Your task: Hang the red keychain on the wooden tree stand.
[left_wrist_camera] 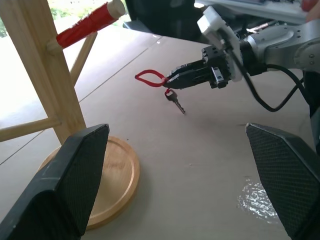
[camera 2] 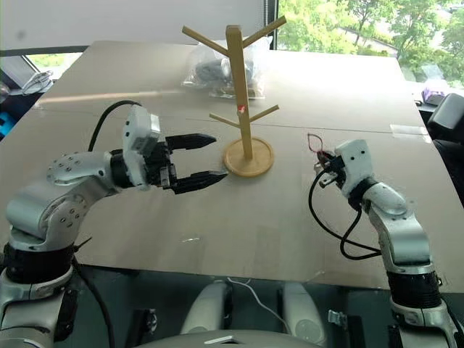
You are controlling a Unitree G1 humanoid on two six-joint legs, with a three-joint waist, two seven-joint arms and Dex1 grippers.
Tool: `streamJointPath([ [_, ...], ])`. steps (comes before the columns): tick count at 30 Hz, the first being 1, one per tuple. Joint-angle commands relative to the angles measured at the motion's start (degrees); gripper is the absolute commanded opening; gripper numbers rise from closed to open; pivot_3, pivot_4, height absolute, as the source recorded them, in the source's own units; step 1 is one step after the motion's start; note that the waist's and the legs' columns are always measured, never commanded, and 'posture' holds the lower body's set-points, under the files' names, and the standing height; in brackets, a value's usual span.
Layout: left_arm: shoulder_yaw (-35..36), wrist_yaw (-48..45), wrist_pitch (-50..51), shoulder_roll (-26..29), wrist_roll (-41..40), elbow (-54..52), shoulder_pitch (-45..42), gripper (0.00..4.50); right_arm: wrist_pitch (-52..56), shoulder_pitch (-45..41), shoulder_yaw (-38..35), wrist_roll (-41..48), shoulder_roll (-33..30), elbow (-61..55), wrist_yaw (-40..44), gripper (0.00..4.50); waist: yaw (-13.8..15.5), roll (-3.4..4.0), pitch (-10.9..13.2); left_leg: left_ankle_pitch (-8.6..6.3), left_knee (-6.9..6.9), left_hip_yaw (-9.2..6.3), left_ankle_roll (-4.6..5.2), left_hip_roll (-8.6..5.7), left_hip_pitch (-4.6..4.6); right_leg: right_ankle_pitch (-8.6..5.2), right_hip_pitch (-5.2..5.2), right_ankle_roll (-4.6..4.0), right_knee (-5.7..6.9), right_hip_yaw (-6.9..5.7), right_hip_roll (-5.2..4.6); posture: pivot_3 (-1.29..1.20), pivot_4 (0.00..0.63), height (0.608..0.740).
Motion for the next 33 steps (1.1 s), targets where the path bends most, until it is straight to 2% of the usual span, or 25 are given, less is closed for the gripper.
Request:
streamJointPath([
  [1, 8.2, 5.0, 4.0, 0.6, -7.8, -5.5, 2.2, 4.5, -13.1, 0.1, 2.4, -1.2, -0.8, -3.2, 4.2, 0.07, 0.1, -0.01, 0.0, 0.0, 0.0, 0.0, 0.0, 0.0, 0.0, 0.0, 0.02, 0.0, 0.0, -0.01, 0.0, 0.0, 0.15, 0.74],
  [5, 14.2, 11.7, 7.2, 0.6, -14.6, -8.5, 4.0, 4.5, -27.1, -3.7, 6.5, -3.9, 1.5, 1.7, 6.4, 0.07, 0.2, -0.03, 0.0, 0.0, 0.05, 0.0, 0.0, 0.0, 0.01, 0.0, 0.06, 0.01, -0.01, -0.02, -0.03, 0.0, 0.15, 0.74],
  [11, 16.5, 17.0, 8.6, 2.2, -20.3, -11.3, 5.6, 4.5, -35.9, -10.5, 9.3, -5.4, 4.3, 9.8, 7.1, 0.07, 0.3, -0.05, 0.0, 0.01, 0.07, -0.04, -0.02, 0.0, 0.03, 0.01, 0.07, -0.01, 0.04, -0.06, -0.03, 0.0, 0.15, 0.74],
  [25, 15.1, 19.4, 5.9, 4.7, -22.7, -10.6, 5.4, 4.5, -45.3, -13.2, 9.9, -5.9, 5.3, 13.6, 7.4, 0.07, 0.2, -0.05, 0.0, 0.01, 0.07, -0.04, -0.02, 0.0, 0.04, 0.01, 0.08, -0.02, 0.04, -0.07, -0.05, 0.0, 0.15, 0.74],
  [33, 13.4, 18.3, 4.3, 5.3, -21.7, -9.6, 4.6, 4.5, -43.9, -14.1, 11.4, -7.1, 5.6, 15.2, 7.7, 0.07, 0.3, -0.05, 0.0, 0.01, 0.07, -0.03, -0.02, -0.01, 0.04, 0.01, 0.09, -0.02, 0.03, -0.07, -0.05, 0.0, 0.15, 0.74],
])
